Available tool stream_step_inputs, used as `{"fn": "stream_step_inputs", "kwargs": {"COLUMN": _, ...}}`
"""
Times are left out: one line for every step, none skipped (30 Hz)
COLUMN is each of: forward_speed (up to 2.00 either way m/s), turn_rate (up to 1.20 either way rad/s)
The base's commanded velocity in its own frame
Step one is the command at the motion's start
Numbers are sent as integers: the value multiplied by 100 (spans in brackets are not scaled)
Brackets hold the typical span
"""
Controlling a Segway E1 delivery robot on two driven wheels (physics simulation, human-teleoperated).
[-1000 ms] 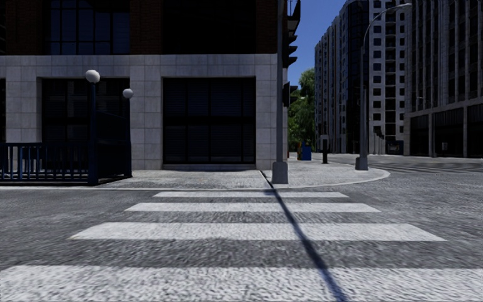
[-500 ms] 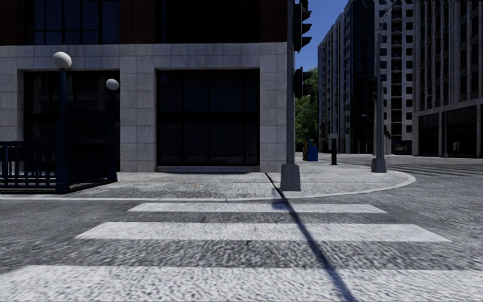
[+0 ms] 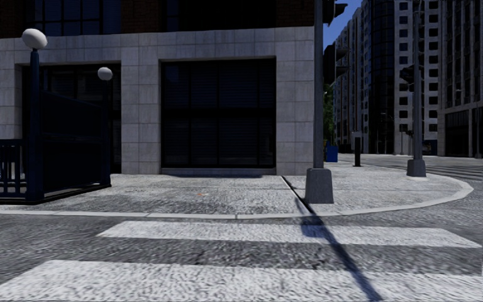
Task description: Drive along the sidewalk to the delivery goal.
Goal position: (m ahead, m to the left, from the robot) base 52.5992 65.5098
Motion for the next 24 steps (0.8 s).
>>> {"fn": "stream_step_inputs", "kwargs": {"forward_speed": 200, "turn_rate": 0}}
{"fn": "stream_step_inputs", "kwargs": {"forward_speed": 200, "turn_rate": 0}}
{"fn": "stream_step_inputs", "kwargs": {"forward_speed": 200, "turn_rate": 0}}
{"fn": "stream_step_inputs", "kwargs": {"forward_speed": 200, "turn_rate": 0}}
{"fn": "stream_step_inputs", "kwargs": {"forward_speed": 200, "turn_rate": 0}}
{"fn": "stream_step_inputs", "kwargs": {"forward_speed": 200, "turn_rate": 0}}
{"fn": "stream_step_inputs", "kwargs": {"forward_speed": 200, "turn_rate": 0}}
{"fn": "stream_step_inputs", "kwargs": {"forward_speed": 200, "turn_rate": 0}}
{"fn": "stream_step_inputs", "kwargs": {"forward_speed": 200, "turn_rate": 0}}
{"fn": "stream_step_inputs", "kwargs": {"forward_speed": 200, "turn_rate": 0}}
{"fn": "stream_step_inputs", "kwargs": {"forward_speed": 200, "turn_rate": 0}}
{"fn": "stream_step_inputs", "kwargs": {"forward_speed": 200, "turn_rate": 0}}
{"fn": "stream_step_inputs", "kwargs": {"forward_speed": 200, "turn_rate": 0}}
{"fn": "stream_step_inputs", "kwargs": {"forward_speed": 200, "turn_rate": 27}}
{"fn": "stream_step_inputs", "kwargs": {"forward_speed": 200, "turn_rate": 47}}
{"fn": "stream_step_inputs", "kwargs": {"forward_speed": 200, "turn_rate": 48}}
{"fn": "stream_step_inputs", "kwargs": {"forward_speed": 200, "turn_rate": 24}}
{"fn": "stream_step_inputs", "kwargs": {"forward_speed": 200, "turn_rate": 2}}
{"fn": "stream_step_inputs", "kwargs": {"forward_speed": 200, "turn_rate": 0}}
{"fn": "stream_step_inputs", "kwargs": {"forward_speed": 200, "turn_rate": 0}}
{"fn": "stream_step_inputs", "kwargs": {"forward_speed": 200, "turn_rate": 0}}
{"fn": "stream_step_inputs", "kwargs": {"forward_speed": 200, "turn_rate": 0}}
{"fn": "stream_step_inputs", "kwargs": {"forward_speed": 200, "turn_rate": 0}}
{"fn": "stream_step_inputs", "kwargs": {"forward_speed": 200, "turn_rate": 0}}
